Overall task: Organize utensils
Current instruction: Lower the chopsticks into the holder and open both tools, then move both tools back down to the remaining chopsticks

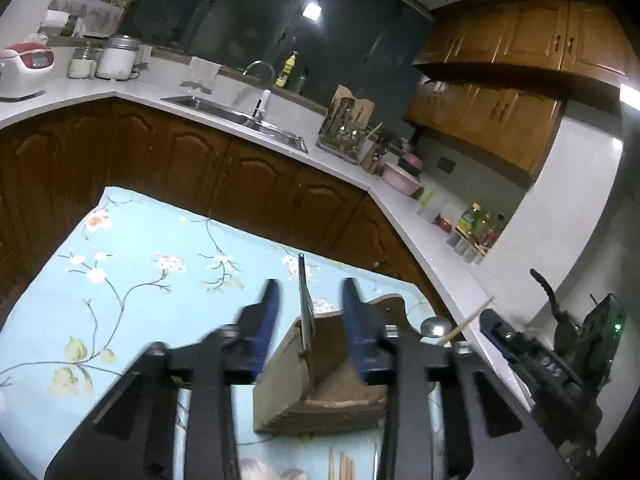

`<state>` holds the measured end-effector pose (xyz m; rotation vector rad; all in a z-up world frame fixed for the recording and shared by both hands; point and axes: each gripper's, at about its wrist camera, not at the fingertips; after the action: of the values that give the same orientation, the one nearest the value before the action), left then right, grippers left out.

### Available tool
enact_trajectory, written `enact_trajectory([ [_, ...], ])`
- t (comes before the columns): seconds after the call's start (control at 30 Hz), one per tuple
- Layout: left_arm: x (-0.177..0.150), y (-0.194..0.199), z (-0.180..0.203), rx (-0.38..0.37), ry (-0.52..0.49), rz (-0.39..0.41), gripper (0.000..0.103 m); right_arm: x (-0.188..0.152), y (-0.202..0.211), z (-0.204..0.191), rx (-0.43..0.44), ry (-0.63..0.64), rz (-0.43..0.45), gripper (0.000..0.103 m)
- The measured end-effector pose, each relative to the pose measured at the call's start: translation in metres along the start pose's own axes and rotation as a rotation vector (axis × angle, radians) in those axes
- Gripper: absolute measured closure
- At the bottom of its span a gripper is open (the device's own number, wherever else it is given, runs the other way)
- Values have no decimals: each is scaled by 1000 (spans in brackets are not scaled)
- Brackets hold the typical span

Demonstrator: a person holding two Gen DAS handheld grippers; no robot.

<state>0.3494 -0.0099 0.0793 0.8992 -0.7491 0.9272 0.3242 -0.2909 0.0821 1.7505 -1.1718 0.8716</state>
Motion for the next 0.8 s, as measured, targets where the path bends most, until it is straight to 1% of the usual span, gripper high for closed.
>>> enact_trajectory([
  [0.03,1,5,0,-1,-1,7,55,1,4,0,4,-6,13,57],
  [0.07,1,11,0,1,-2,10,50,3,11,0,8,-13,33,41],
  [0.1,1,16,0,6,-1,14,34,5,18,0,11,-18,56,31],
  [0.13,2,23,-1,18,1,23,22,6,23,0,14,-21,73,27],
  [0.2,1,40,-2,32,3,44,18,9,36,-1,22,-20,106,7],
  [0.27,0,49,-3,37,4,37,13,9,53,-3,27,-12,129,3],
  [0.3,-1,54,-4,43,4,34,12,8,59,-4,33,-8,128,3],
  [0.37,-7,67,-5,36,5,36,11,5,71,-6,47,-5,117,3],
  [0.47,-19,84,-4,51,-15,28,9,-2,86,-5,51,3,101,2],
  [0.57,-36,97,-3,62,-37,9,9,-17,106,0,28,2,86,2],
  [0.8,-78,123,0,56,-75,-61,9,-54,144,22,-48,-20,38,2],
])
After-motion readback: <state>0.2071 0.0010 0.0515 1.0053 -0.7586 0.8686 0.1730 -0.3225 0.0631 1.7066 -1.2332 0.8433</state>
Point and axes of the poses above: each gripper's, at about its wrist camera, not at the fingertips, and y roughly against the way its jaws point, z to its right, x to its top, and after that the axes turned 7 degrees about z, right-handed
